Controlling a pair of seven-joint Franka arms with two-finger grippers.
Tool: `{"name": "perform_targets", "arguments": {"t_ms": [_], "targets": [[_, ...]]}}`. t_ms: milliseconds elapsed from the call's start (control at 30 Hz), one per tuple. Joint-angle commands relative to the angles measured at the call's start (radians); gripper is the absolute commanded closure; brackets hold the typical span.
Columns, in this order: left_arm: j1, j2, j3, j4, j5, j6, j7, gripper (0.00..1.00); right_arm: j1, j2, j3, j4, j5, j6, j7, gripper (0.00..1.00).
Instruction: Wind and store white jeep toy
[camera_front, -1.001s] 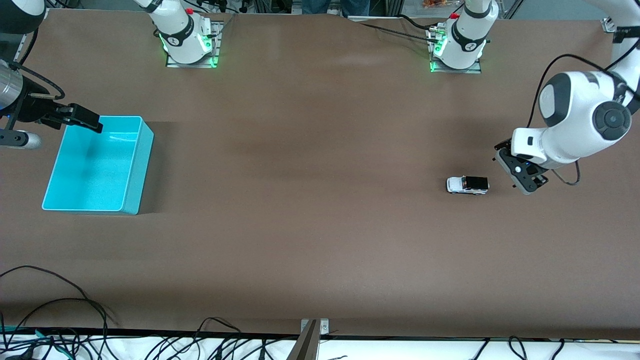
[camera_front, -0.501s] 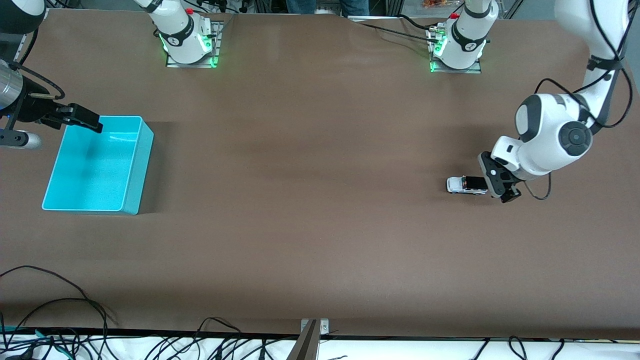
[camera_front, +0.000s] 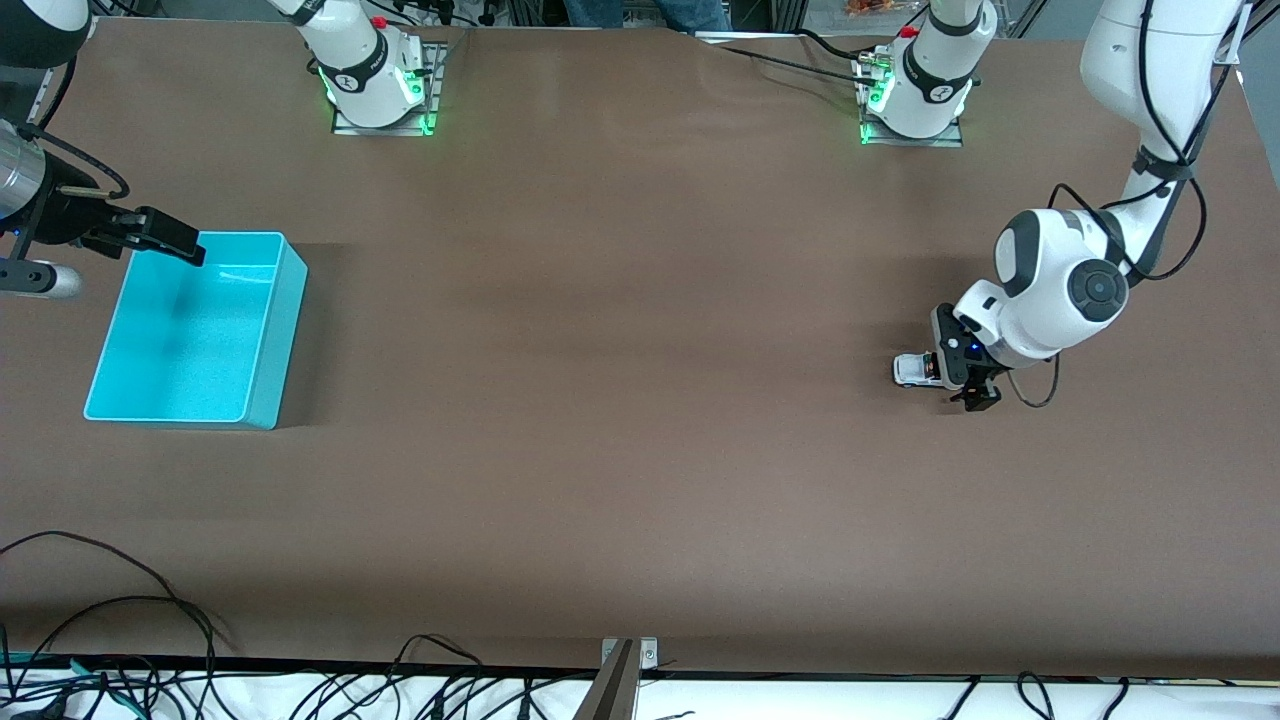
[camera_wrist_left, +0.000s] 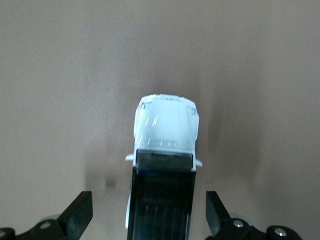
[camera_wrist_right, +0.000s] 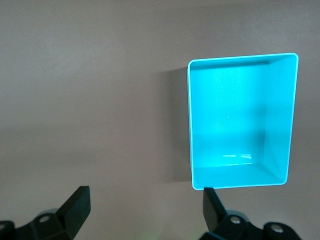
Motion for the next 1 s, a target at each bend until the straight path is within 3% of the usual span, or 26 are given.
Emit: {"name": "perform_targets", "arguments": {"t_ms": [0,167,200,267,401,434,601,968], "targets": [[0.006,0.007,-0.021,-0.005,0.008,0.018,0.031,0.0,0.011,-0.002,-0.012,0.011,0.003,-0.015,-0.006,0.0],[0.006,0.015,-0.027,-0.006,0.004,0.024,0.031,0.01,0.011,-0.002,-0.012,0.011,0.003,-0.014,-0.006,0.0],[0.006,0.016,-0.027,-0.005,0.004,0.024,0.031,0.05,0.011,-0.002,-0.012,0.011,0.003,-0.014,-0.006,0.0],[0.004,0.018,-0.027,-0.003,0.004,0.024,0.029,0.25,0.011,-0.002,-0.012,0.012,0.003,-0.015,-0.006,0.0],[0.006,0.016,-0.027,-0.005,0.001,0.024,0.031,0.79,0.011,-0.002,-0.012,0.012,0.003,-0.015,-0.006,0.0],[0.006,0.016,-0.027,-0.005,0.002,0.024,0.032,0.86,0.011,-0.002,-0.012,0.012,0.003,-0.014,-0.006,0.0],[0.006,0.016,-0.029,-0.003,0.007,0.024,0.032,0.97,0.011,-0.002,-0.012,0.012,0.003,-0.015,-0.006,0.0],[0.006,0.018,-0.041,-0.005,0.011,0.024,0.034,0.97,0.011,-0.002,-0.012,0.011,0.003,-0.015,-0.006,0.0]]}}
